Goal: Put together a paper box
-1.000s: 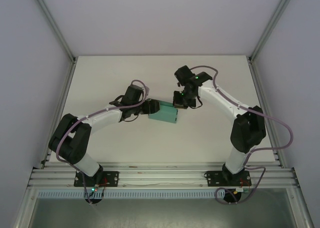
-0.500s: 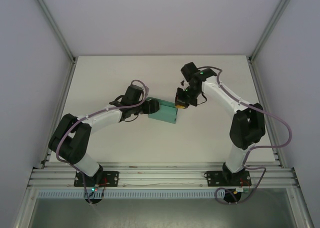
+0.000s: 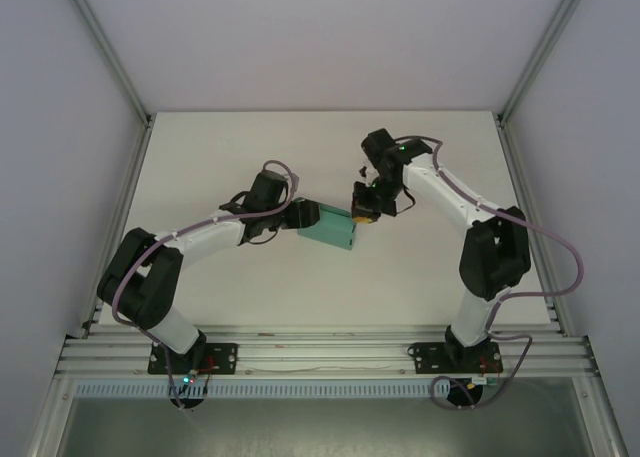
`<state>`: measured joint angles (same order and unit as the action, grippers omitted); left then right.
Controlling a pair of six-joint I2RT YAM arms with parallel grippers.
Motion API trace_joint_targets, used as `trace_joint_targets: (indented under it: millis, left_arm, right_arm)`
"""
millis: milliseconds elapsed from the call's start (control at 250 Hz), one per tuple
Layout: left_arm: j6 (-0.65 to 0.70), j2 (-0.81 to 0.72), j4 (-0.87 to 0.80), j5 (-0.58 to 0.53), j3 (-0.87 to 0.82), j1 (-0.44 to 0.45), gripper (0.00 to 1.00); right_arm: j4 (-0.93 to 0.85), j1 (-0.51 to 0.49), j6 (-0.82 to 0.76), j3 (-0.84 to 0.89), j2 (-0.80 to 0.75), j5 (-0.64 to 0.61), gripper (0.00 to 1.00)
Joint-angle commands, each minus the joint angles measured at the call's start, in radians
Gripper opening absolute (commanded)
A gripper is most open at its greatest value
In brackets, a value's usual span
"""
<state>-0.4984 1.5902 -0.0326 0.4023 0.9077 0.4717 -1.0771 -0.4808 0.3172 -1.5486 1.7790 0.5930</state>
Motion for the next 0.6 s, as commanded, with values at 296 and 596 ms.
trace_joint_targets:
  millis: [296,596]
  left_arm:
    - [0.016,0.044,-0.124,-0.016,-0.038,0.027,0.71]
    - [0.01,0.053,-0.119,-0.022,-0.038,0.03,0.71]
  right_arm:
    - [0.138,-0.101,0.017,0.13,-0.093,-0.229,0.28]
    - [0.206,-0.103,-0.036,0.212,-0.291,-0.391,0.51]
